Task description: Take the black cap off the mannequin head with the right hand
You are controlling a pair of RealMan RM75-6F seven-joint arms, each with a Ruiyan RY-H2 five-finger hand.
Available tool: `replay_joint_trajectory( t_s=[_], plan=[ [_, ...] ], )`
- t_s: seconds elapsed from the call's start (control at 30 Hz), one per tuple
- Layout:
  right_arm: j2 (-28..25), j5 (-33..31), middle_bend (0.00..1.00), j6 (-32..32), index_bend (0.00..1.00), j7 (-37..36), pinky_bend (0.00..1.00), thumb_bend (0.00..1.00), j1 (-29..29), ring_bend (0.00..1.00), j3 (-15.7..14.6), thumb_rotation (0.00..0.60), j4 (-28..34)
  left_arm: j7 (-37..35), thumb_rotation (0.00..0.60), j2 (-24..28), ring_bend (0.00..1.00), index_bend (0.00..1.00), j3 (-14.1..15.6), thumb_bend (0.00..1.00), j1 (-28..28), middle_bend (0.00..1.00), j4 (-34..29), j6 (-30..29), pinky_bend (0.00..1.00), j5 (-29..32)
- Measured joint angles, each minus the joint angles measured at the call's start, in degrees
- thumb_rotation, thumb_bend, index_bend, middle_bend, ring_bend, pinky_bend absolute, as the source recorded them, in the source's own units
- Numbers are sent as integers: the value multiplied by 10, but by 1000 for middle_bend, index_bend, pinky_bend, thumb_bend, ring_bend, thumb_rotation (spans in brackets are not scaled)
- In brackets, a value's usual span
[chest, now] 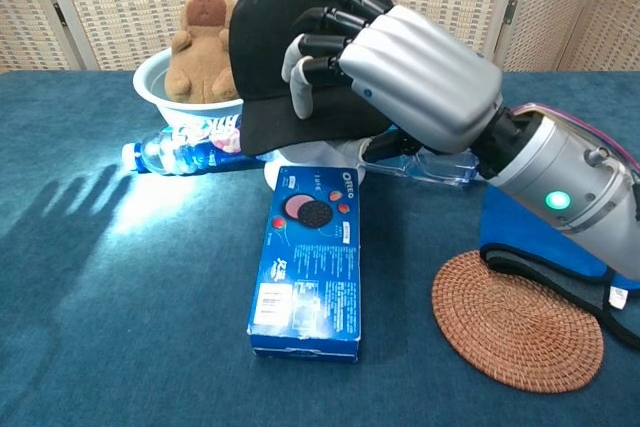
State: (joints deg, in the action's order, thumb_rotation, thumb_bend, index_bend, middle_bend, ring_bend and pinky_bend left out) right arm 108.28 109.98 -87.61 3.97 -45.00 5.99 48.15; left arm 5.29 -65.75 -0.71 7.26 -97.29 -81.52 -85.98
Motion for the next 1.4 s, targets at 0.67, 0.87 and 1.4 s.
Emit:
replay_joint_trajectory(
  t_s=[0.67,0.87,1.4],
  plan=[
    [2,-34,439,-50,847,-22,44,461,-35,249,30,600,-18,2,600,2,25,42,0,192,-1,0,-1,0,0,3],
    [-4,-49,443,-54,852,-27,44,461,-42,256,41,600,-11,3,600,4,24,42,0,193,-1,0,-4,0,0,1],
    [-34,-92,450,-33,852,-24,44,461,-58,261,69,600,52,-1,600,8,24,42,3,192,-2,0,-8,-2,0,-5]
  ],
)
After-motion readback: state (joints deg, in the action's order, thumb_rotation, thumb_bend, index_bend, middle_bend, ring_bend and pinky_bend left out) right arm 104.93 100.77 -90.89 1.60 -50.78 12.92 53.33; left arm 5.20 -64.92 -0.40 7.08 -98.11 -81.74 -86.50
